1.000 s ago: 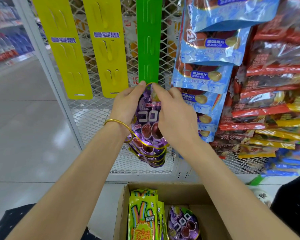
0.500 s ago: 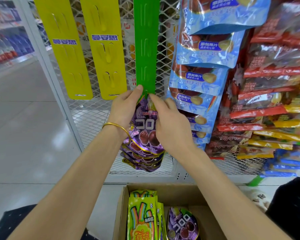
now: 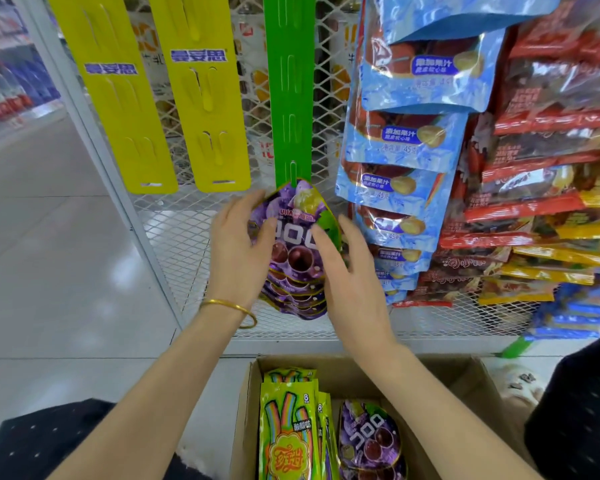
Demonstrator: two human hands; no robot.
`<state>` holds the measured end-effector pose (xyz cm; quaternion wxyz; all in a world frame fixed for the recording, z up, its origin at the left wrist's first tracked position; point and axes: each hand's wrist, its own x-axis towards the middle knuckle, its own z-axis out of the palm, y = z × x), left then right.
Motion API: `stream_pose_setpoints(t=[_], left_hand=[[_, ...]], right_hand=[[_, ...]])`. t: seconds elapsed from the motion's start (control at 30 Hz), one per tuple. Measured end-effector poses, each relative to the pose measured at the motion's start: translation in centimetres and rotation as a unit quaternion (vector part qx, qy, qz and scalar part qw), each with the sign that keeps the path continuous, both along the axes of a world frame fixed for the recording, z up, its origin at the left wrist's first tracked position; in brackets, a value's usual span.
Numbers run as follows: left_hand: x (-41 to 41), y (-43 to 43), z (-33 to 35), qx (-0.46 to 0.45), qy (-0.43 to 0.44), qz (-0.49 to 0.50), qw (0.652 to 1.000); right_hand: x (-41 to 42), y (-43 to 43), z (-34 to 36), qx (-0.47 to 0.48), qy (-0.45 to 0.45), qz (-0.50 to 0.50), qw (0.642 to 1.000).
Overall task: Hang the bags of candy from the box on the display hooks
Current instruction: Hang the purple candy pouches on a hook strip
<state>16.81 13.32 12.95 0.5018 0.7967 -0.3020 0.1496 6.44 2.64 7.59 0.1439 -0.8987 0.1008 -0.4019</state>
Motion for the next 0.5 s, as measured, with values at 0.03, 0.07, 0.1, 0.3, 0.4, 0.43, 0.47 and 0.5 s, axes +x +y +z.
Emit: stream_pose_setpoints(t=[0.03, 0.07, 0.1, 0.3, 0.4, 0.43, 0.47, 0.5], left_hand=[[-0.3, 0.4, -0.6, 0.007, -0.045, 0.026, 0.999], [-0.9, 0.7, -1.1, 0.012, -0.082, 0.046, 0.996], [-1.3, 0.9, -1.6, 0.014, -0.106, 0.056, 0.993], [-5.6, 0.1, -6.7, 0.086, -0.059, -0.065, 0.992], [-7.1, -0.6, -10.5, 0.148, 0.022, -0.135, 0.979], [-7.4, -0.7, -11.5, 0.168, 0.038, -0.146, 0.974], [-7.5, -0.8, -12.3, 0.183, 0.050, -0.153, 0.970], [-7.6, -0.9, -12.9, 0.195, 0.064, -0.160, 0.966]], right_hand=[[-0.7, 0.0, -1.0, -0.003, 0.002, -0.004, 1.000], [-1.6, -0.2, -2.2, -0.008, 0.007, -0.005, 1.000], [-2.5, -0.4, -3.4, -0.009, 0.018, -0.007, 1.000], [-7.8, -3.9, -10.2, 0.071, 0.151, -0.031, 0.986], [-8.8, -5.3, -14.9, 0.186, 0.199, -0.052, 0.961], [-9.0, -5.7, -16.4, 0.250, 0.238, -0.058, 0.937], [-9.3, -6.0, -18.1, 0.303, 0.291, -0.063, 0.905], [-9.8, -6.1, -19.7, 0.329, 0.353, -0.068, 0.873]])
